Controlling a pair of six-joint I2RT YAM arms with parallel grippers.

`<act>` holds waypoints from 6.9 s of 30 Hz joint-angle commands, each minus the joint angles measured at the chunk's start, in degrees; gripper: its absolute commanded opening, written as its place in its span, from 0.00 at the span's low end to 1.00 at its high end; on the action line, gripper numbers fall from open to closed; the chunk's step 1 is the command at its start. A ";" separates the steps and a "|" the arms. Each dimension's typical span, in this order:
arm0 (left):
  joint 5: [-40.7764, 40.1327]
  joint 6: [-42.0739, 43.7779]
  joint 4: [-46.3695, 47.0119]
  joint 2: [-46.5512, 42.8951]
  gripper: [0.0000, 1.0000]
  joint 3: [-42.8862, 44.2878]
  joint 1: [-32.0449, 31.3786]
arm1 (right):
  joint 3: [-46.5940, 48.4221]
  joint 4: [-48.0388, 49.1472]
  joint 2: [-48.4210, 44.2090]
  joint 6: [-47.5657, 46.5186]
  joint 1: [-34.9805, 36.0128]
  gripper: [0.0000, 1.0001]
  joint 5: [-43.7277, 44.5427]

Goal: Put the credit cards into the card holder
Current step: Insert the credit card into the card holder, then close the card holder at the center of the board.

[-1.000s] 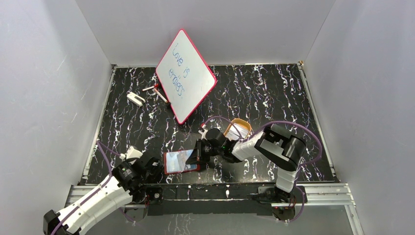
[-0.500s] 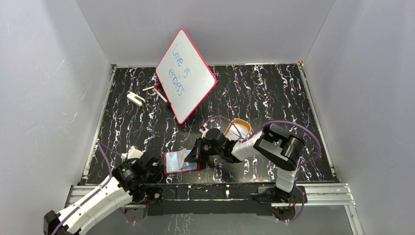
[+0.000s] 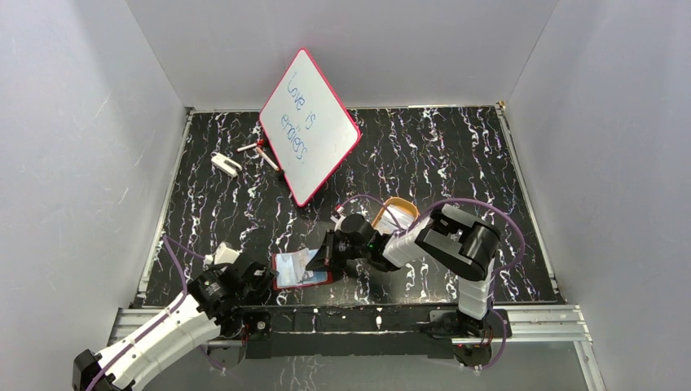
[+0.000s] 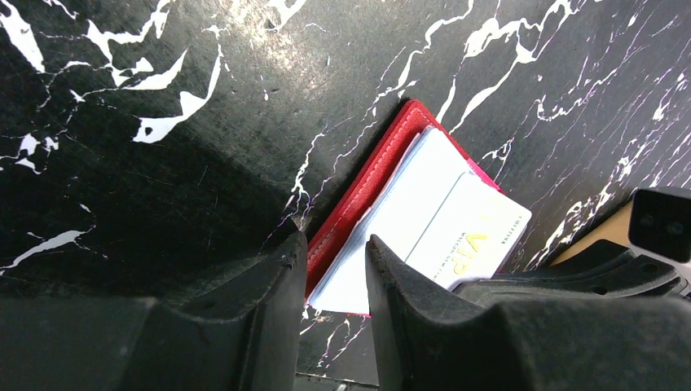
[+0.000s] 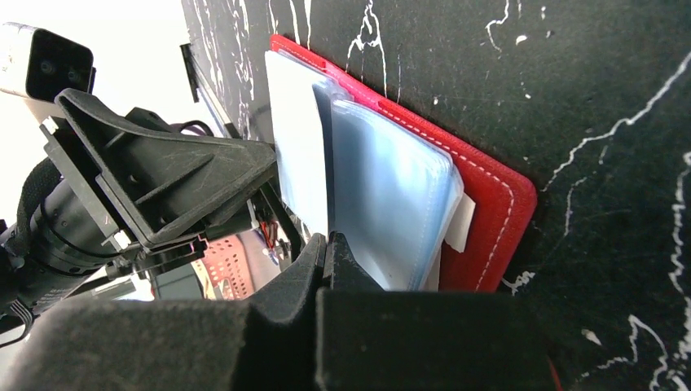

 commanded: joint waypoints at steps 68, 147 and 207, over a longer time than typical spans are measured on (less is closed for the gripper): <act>3.00 0.58 -0.84 0.66 0.28 -2.78 -0.19 | 1.78 -1.51 0.31 1.80 0.74 0.00 2.47; -0.24 0.96 2.04 -3.68 0.29 0.90 -0.18 | 22.34 -44.53 -6.87 -27.91 7.28 0.84 26.05; -0.06 0.00 -4.27 -5.14 0.37 1.10 -0.18 | 19.80 -52.90 -12.00 -43.79 -9.23 0.58 20.57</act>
